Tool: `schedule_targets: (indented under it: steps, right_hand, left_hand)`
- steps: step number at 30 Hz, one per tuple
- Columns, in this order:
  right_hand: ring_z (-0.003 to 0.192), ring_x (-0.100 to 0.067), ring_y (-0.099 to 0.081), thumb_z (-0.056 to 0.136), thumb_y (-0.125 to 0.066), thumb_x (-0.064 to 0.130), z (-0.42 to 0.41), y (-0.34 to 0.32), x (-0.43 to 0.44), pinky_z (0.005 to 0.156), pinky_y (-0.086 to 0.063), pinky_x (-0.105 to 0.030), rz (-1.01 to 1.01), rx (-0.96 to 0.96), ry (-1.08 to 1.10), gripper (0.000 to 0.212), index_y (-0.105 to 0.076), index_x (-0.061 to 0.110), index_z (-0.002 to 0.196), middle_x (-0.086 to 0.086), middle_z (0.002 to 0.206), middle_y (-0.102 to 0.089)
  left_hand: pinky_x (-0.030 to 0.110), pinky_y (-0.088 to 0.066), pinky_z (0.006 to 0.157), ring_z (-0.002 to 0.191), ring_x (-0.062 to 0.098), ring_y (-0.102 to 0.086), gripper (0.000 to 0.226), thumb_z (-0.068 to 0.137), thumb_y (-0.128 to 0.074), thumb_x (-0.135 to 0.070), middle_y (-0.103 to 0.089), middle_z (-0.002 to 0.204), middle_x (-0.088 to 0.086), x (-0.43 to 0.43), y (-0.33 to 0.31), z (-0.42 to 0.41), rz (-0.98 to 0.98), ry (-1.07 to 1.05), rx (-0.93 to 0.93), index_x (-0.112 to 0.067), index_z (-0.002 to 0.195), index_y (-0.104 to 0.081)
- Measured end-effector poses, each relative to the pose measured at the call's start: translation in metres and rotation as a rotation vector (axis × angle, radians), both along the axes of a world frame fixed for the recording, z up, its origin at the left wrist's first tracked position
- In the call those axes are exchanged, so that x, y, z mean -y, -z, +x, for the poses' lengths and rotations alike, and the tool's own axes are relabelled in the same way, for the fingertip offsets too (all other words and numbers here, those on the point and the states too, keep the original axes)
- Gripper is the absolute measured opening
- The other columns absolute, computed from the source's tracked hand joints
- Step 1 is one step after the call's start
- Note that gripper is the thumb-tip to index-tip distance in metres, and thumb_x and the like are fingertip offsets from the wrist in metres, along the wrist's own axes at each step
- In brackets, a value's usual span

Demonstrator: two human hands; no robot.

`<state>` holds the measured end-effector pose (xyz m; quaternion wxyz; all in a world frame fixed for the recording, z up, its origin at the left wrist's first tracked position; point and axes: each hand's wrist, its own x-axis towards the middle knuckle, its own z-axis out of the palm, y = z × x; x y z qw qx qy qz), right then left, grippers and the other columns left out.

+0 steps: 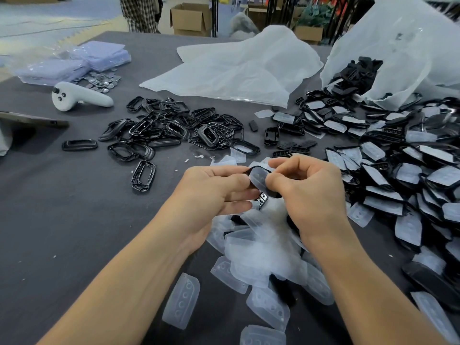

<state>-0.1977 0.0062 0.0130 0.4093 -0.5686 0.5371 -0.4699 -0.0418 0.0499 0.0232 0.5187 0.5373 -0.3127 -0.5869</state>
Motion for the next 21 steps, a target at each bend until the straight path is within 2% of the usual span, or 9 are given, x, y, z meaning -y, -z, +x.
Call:
schedule_targets:
  steps: [3, 5, 8, 11, 13, 16, 18, 21]
  right_hand:
    - [0.082, -0.007, -0.075, 0.07, -0.078, 0.013, 0.001, -0.0001, -0.0014, 0.084, -0.062, -0.045, -0.033, -0.049, 0.025, 0.013, -0.074, 0.024, 0.066, 0.016, 0.088, -0.077]
    - [0.079, -0.005, -0.074, 0.072, -0.078, 0.012, 0.0, -0.001, -0.0017, 0.081, -0.062, -0.042, -0.065, -0.073, 0.045, 0.014, -0.074, 0.024, 0.066, 0.017, 0.086, -0.077]
    - [0.073, -0.005, -0.073, 0.074, -0.081, 0.011, -0.0014, -0.0032, -0.0035, 0.073, -0.063, -0.038, -0.113, -0.106, 0.049, 0.017, -0.074, 0.024, 0.065, 0.017, 0.084, -0.076]
    - [0.071, -0.006, -0.073, 0.072, -0.081, 0.011, -0.0005, -0.0036, -0.0055, 0.068, -0.063, -0.036, -0.134, -0.123, 0.036, 0.016, -0.075, 0.024, 0.066, 0.019, 0.085, -0.076]
    - [0.072, -0.007, -0.074, 0.071, -0.081, 0.01, 0.0007, -0.0024, -0.0062, 0.071, -0.064, -0.039, -0.128, -0.105, 0.025, 0.015, -0.076, 0.024, 0.068, 0.018, 0.086, -0.076]
    - [0.076, -0.008, -0.075, 0.071, -0.081, 0.011, 0.0018, -0.0015, -0.0065, 0.077, -0.064, -0.043, -0.106, -0.065, 0.013, 0.015, -0.077, 0.025, 0.071, 0.015, 0.087, -0.077]
    - [0.078, -0.01, -0.075, 0.07, -0.081, 0.015, 0.0016, -0.0023, -0.0063, 0.077, -0.064, -0.043, -0.066, 0.002, -0.011, 0.015, -0.077, 0.026, 0.08, 0.012, 0.086, -0.078]
    - [0.083, -0.018, -0.077, 0.071, -0.078, 0.02, 0.0003, -0.0041, -0.0048, 0.079, -0.064, -0.044, 0.039, 0.104, -0.085, 0.031, -0.076, 0.029, 0.101, 0.005, 0.09, -0.079]
  left_hand:
    - [0.022, -0.06, 0.061, 0.083, 0.019, -0.079, 0.023, 0.094, -0.067, 0.003, -0.081, 0.092, 0.011, -0.0004, -0.0002, 0.0005, -0.001, 0.034, 0.004, -0.012, 0.085, -0.082]
    - [0.023, -0.06, 0.063, 0.088, 0.02, -0.08, 0.034, 0.091, -0.066, 0.004, -0.081, 0.094, 0.01, -0.0006, -0.0013, 0.0009, -0.016, 0.059, 0.0, -0.022, 0.081, -0.085]
    - [0.024, -0.061, 0.063, 0.087, 0.022, -0.08, 0.014, 0.086, -0.075, -0.009, -0.081, 0.095, 0.012, -0.0005, -0.0027, 0.0001, -0.022, 0.039, -0.009, -0.018, 0.086, -0.085]
    - [0.023, -0.059, 0.061, 0.075, 0.017, -0.078, 0.003, 0.09, -0.078, -0.011, -0.08, 0.087, 0.01, 0.0003, 0.0007, -0.0031, -0.024, -0.039, 0.094, -0.01, 0.089, -0.081]
    - [0.022, -0.058, 0.058, 0.065, 0.014, -0.075, 0.007, 0.089, -0.077, -0.004, -0.078, 0.076, 0.008, 0.0008, 0.0025, -0.0055, -0.036, -0.095, 0.159, -0.007, 0.095, -0.075]
    - [0.021, -0.058, 0.058, 0.06, 0.013, -0.072, 0.01, 0.088, -0.076, -0.001, -0.077, 0.071, 0.007, 0.0012, 0.0021, -0.0073, -0.036, -0.131, 0.186, -0.004, 0.097, -0.074]
    - [0.021, -0.058, 0.058, 0.061, 0.014, -0.072, 0.009, 0.088, -0.076, -0.001, -0.077, 0.072, 0.007, 0.0021, 0.0022, -0.0063, -0.038, -0.159, 0.16, -0.003, 0.096, -0.074]
    - [0.021, -0.057, 0.057, 0.063, 0.015, -0.074, 0.012, 0.087, -0.078, -0.002, -0.078, 0.074, 0.009, 0.0031, 0.0021, -0.0051, -0.043, -0.187, 0.129, -0.003, 0.098, -0.074]
